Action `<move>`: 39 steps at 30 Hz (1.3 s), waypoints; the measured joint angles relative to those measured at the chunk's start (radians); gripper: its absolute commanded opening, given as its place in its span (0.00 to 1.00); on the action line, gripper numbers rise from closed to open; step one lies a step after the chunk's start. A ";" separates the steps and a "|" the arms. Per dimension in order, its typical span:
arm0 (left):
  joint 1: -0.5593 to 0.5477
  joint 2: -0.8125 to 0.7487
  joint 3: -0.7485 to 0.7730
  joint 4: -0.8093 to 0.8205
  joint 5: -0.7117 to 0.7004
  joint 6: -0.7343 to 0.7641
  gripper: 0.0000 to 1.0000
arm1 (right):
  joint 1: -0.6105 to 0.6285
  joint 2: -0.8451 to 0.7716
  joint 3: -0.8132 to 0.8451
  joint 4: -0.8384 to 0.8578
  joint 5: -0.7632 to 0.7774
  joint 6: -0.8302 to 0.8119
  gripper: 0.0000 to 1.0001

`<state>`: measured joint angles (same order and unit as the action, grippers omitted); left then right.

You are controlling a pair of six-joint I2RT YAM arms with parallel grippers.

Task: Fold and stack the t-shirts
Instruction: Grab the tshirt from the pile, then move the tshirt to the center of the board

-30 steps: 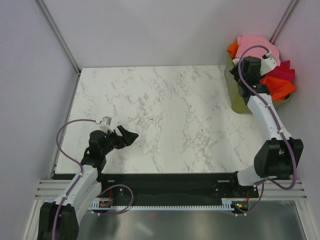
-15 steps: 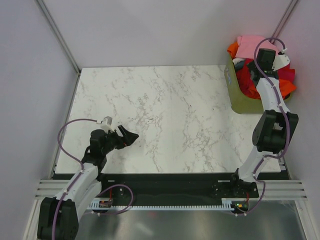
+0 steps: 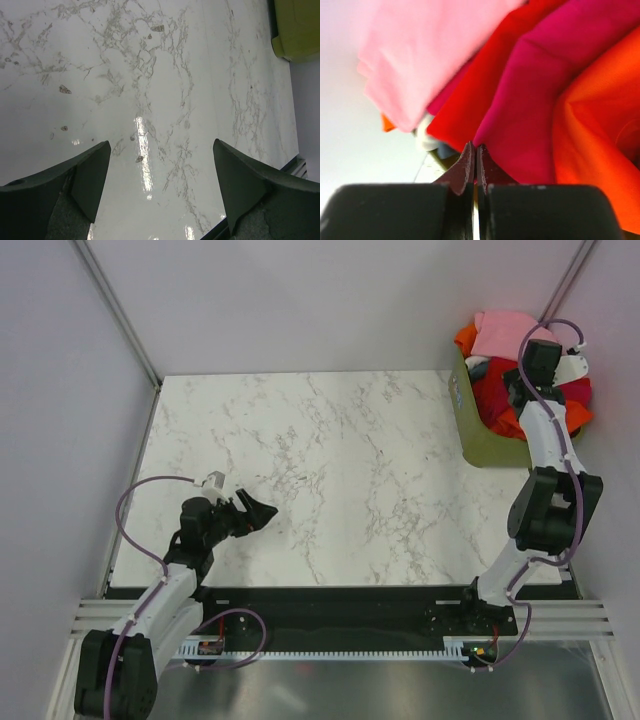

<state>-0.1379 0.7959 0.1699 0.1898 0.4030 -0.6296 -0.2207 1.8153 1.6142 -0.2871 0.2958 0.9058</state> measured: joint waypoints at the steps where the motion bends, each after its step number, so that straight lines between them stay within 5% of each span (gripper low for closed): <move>1: 0.000 0.000 0.000 0.000 0.000 0.000 0.90 | 0.000 -0.024 -0.006 -0.002 0.000 0.000 0.00; 9: 0.000 0.000 0.001 0.000 0.000 0.000 0.89 | -0.011 -0.216 0.005 -0.021 -0.040 -0.008 0.00; 18: 0.000 -0.005 0.001 0.000 0.000 0.000 0.89 | 0.013 -0.278 0.265 0.011 -0.380 0.047 0.00; 23: 0.000 -0.014 0.001 -0.001 0.000 0.000 0.89 | 0.192 -0.308 0.258 0.056 -0.534 0.105 0.00; 30: 0.000 -0.027 0.001 -0.002 0.000 0.000 0.91 | 0.488 -0.403 0.015 0.113 -0.676 0.182 0.02; 32: 0.000 -0.031 0.001 -0.002 0.000 0.000 0.93 | 0.500 -0.447 -0.072 0.130 -0.706 0.188 0.19; 33: 0.000 -0.034 0.001 -0.002 0.000 0.000 0.93 | 0.499 -0.481 -0.127 0.137 -0.710 0.180 0.42; 34: 0.000 -0.036 0.001 -0.002 0.000 0.000 0.93 | 0.496 -0.518 -0.186 0.140 -0.705 0.175 0.78; 36: 0.000 -0.040 0.001 -0.002 0.000 0.000 0.94 | 0.493 -0.594 -0.306 0.160 -0.695 0.142 0.88; 39: 0.000 -0.043 0.001 -0.002 0.000 0.000 0.94 | 0.490 -0.670 -0.466 0.159 -0.697 0.074 0.89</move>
<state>-0.1379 0.7528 0.1711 0.1875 0.4030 -0.6292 0.2695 1.1450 1.1481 -0.1284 -0.4007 0.9794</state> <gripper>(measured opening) 0.939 0.880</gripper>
